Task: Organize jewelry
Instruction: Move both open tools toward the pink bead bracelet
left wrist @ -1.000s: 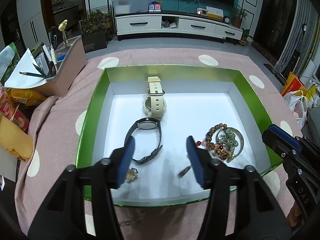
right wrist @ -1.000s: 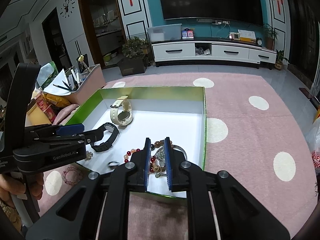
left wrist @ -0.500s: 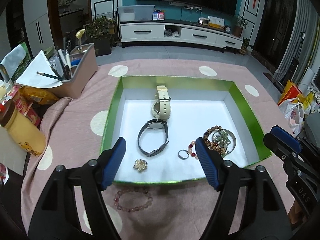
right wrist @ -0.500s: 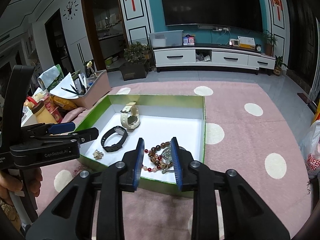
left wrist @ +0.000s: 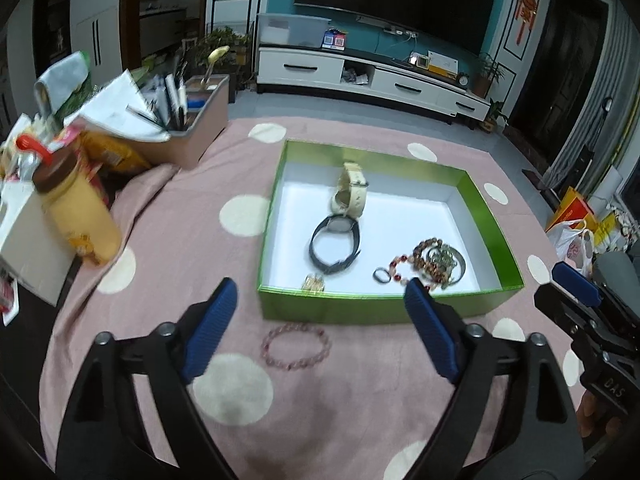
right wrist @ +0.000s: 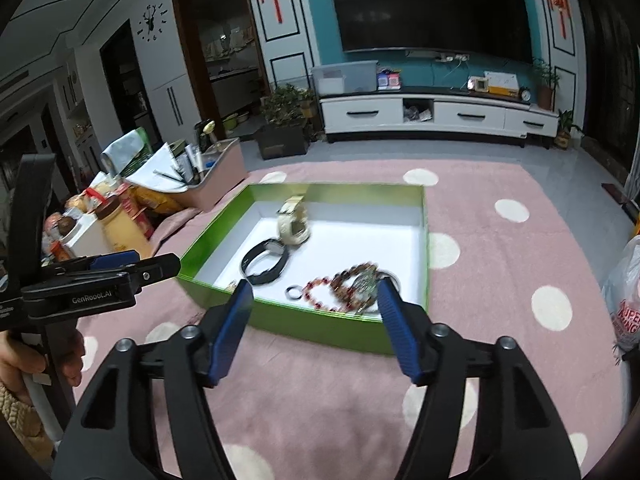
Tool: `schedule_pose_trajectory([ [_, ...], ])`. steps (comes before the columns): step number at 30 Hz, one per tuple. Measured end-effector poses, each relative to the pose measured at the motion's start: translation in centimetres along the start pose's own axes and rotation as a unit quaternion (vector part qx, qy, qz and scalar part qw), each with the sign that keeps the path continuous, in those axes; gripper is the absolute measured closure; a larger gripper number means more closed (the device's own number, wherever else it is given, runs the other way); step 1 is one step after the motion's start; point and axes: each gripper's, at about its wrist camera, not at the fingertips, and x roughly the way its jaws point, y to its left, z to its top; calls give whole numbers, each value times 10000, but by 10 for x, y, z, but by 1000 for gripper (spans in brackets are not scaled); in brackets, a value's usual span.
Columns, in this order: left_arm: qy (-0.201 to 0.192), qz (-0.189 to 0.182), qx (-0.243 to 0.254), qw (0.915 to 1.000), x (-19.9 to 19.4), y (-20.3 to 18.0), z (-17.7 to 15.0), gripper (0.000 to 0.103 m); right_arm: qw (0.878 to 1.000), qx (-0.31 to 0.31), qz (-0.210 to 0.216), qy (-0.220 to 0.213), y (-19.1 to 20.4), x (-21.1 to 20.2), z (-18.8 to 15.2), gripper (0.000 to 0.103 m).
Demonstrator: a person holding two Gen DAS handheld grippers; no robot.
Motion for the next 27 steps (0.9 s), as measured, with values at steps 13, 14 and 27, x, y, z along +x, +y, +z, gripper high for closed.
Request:
schedule_pose_trajectory([
  [13,510,23,-502,9974,-1,59,-66,7,9911,315,868,957,11,15,-52,21],
  [14,553,10,-543,9970,1,62,-69,7,9902,305,895,1031,14,18,-56,21],
  [27,650,-166,-466,9967,32,67,-67,33,9846,45,1105,1356,44,64,-58,38],
])
